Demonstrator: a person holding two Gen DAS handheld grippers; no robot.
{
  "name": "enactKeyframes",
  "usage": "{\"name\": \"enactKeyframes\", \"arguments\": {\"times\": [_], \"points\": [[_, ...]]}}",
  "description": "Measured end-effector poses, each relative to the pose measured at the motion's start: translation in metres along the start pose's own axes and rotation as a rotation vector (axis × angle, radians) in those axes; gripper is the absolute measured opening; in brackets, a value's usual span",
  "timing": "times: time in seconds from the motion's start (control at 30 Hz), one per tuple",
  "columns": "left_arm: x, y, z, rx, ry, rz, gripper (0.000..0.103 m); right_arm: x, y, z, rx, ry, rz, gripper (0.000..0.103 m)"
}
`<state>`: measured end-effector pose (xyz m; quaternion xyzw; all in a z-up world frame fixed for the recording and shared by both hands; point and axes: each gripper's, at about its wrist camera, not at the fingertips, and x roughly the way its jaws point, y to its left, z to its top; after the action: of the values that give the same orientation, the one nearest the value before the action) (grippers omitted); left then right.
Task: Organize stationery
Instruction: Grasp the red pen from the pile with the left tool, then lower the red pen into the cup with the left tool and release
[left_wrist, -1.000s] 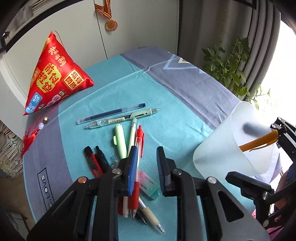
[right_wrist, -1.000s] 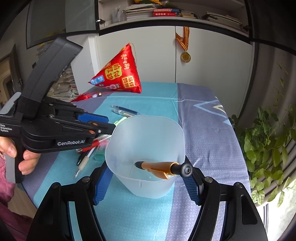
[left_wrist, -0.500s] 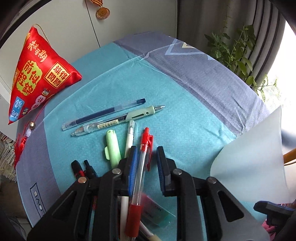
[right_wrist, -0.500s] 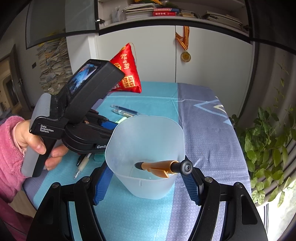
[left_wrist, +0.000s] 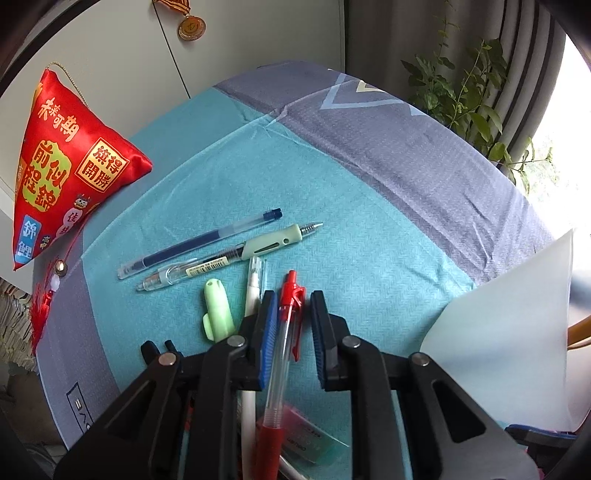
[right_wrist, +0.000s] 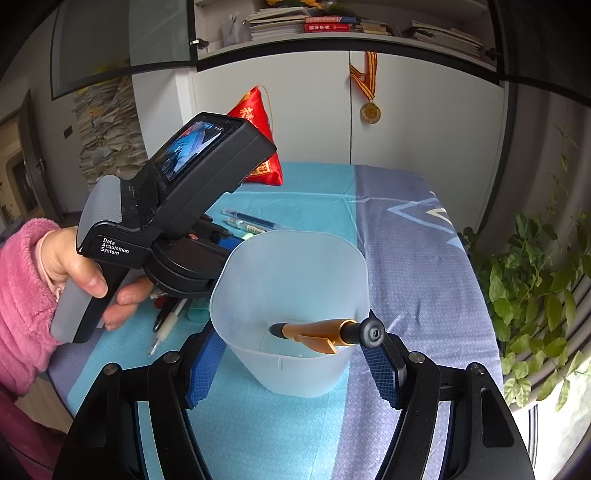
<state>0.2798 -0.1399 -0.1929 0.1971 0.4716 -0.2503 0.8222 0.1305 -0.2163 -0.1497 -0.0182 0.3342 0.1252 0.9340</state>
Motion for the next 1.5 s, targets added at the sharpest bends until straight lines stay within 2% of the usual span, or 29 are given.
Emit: {"name": "enactKeyframes", "arguments": {"times": [0.1, 0.47, 0.87, 1.1, 1.2, 1.5], "points": [[-0.007, 0.001, -0.004, -0.025, -0.01, -0.001, 0.012, 0.0, 0.0, 0.0, -0.002, 0.001, -0.001, 0.071], [-0.111, 0.001, -0.019, -0.074, -0.247, -0.022, 0.012, -0.001, 0.0, -0.001, 0.002, -0.001, -0.002, 0.071], [-0.179, -0.009, -0.021, -0.072, -0.412, -0.039, 0.012, -0.002, 0.003, -0.002, -0.003, 0.003, 0.002, 0.071], [-0.22, -0.027, -0.013, -0.037, -0.519, -0.121, 0.012, -0.003, 0.005, -0.003, -0.001, 0.005, 0.005, 0.071], [-0.226, -0.037, -0.012, -0.016, -0.533, -0.183, 0.012, -0.004, 0.006, -0.003, -0.004, 0.006, 0.007, 0.071], [-0.189, -0.055, -0.013, 0.026, -0.426, -0.193, 0.012, -0.004, 0.007, -0.004, -0.007, 0.006, 0.006, 0.072]]}}
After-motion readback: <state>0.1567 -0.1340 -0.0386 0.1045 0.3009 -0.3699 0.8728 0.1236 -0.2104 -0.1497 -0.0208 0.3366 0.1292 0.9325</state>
